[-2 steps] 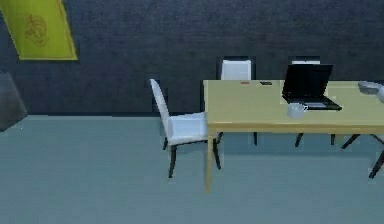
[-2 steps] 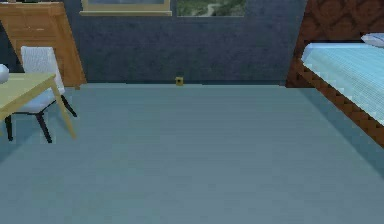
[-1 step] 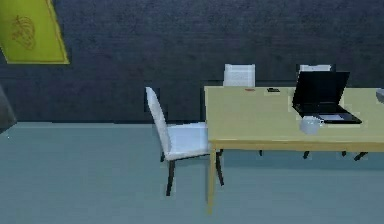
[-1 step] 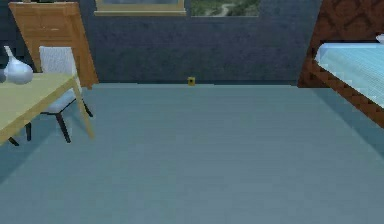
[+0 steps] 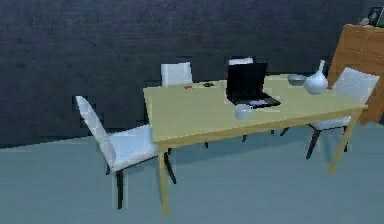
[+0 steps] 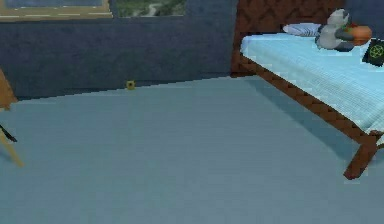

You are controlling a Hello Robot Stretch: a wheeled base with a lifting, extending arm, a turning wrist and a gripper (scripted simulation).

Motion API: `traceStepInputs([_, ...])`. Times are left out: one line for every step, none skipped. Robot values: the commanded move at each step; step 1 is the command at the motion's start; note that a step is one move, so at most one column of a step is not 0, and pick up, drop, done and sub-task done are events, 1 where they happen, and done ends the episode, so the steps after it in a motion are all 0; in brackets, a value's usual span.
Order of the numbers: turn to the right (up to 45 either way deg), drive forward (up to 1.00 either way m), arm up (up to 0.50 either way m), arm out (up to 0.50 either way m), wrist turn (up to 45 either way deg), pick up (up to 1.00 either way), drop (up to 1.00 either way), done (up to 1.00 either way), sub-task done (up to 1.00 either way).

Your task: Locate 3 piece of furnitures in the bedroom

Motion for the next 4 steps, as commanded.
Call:
traceStepInputs([0.0, 0.2, 0.0, 0.0, 0.0, 0.0, 0.0, 0.0, 0.0])
traceStepInputs([15.0, 0.0, 0.0, 0.0, 0.0, 0.0, 0.0, 0.0, 0.0])
traceStepInputs([0.0, 0.0, 0.0, 0.0, 0.0, 0.0, 0.0, 0.0, 1.0])
traceStepInputs([-30.0, 0.0, 0.0, 0.0, 0.0, 0.0, 0.0, 0.0, 0.0])
